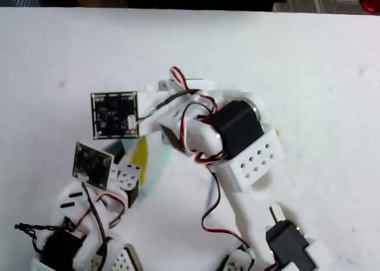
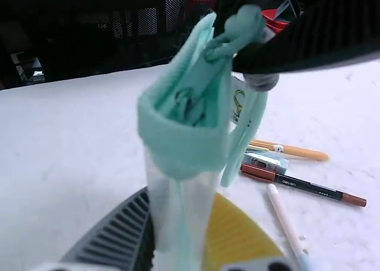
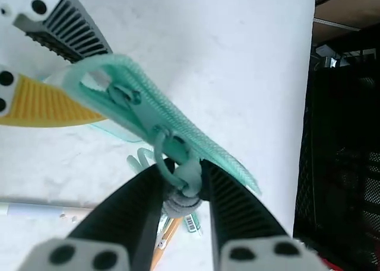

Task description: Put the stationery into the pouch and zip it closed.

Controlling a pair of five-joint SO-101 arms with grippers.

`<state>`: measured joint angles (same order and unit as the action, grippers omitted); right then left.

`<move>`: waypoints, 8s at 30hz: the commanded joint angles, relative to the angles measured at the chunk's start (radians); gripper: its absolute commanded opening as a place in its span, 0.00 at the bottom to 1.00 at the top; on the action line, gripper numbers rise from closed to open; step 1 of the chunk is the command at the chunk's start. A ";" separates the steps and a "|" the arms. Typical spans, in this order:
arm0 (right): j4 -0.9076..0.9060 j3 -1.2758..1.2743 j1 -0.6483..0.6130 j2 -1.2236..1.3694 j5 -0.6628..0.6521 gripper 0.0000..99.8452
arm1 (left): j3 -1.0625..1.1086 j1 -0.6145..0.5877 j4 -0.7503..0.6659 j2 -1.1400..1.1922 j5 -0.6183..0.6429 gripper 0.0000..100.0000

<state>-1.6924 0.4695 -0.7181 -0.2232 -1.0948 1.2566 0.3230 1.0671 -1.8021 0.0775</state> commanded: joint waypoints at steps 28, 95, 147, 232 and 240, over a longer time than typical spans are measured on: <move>0.041 0.100 -0.045 -0.018 0.164 0.02 | 0.077 -0.001 -0.196 -0.005 -0.166 0.02; 0.343 -0.048 0.323 0.047 0.276 0.12 | 0.150 -0.019 -0.192 -0.005 -0.164 0.02; 0.862 -1.097 0.446 0.213 1.283 0.16 | 0.173 -0.079 -0.196 -0.005 -0.158 0.02; 0.763 -0.701 -0.021 -0.667 1.019 0.02 | 0.173 -0.079 -0.169 -0.005 -0.094 0.20; 0.664 -0.637 -0.122 -0.664 1.017 0.26 | 0.173 -0.082 -0.169 -0.005 -0.094 0.20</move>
<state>-1.0173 -0.2256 -0.8270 -0.8892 -0.0637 1.4346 0.2447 0.9045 -1.8036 -0.0284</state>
